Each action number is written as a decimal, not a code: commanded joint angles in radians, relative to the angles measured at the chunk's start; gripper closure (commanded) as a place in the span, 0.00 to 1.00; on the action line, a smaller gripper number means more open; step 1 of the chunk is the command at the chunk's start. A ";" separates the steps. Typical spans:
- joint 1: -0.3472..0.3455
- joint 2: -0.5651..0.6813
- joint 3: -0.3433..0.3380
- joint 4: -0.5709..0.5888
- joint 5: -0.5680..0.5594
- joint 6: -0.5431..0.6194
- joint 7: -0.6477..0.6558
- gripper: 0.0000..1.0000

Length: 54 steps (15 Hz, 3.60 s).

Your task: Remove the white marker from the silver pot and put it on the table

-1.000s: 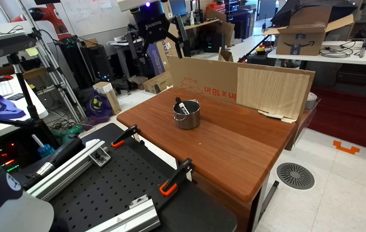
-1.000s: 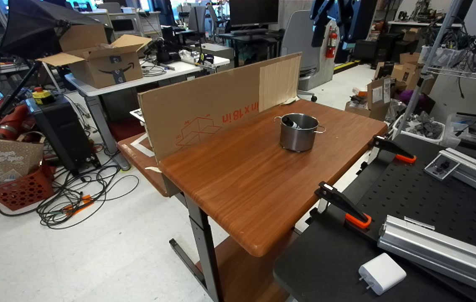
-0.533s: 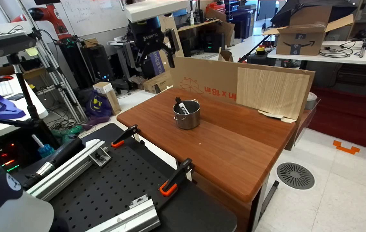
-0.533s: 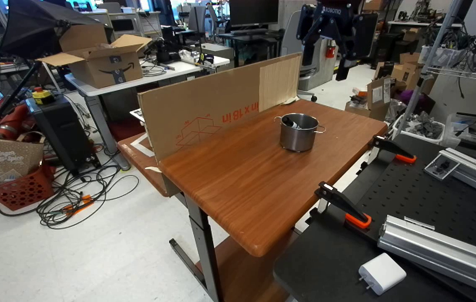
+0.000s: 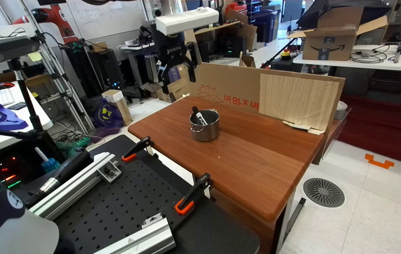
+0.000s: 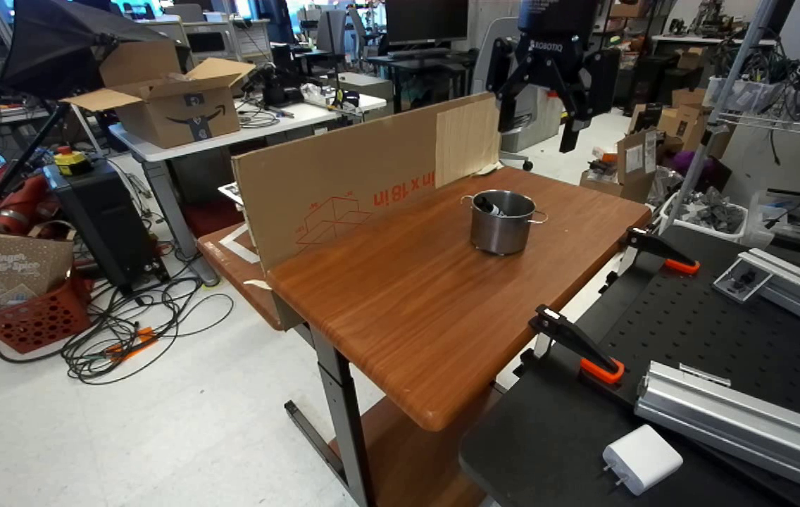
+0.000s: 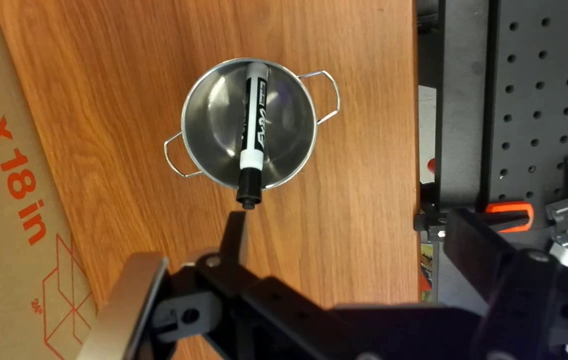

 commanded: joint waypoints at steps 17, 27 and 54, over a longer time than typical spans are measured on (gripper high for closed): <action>-0.119 0.300 0.094 0.179 0.179 0.064 -0.208 0.00; -0.163 0.427 0.158 0.257 0.173 0.107 -0.156 0.32; -0.162 0.218 0.212 0.156 0.243 0.111 -0.153 0.96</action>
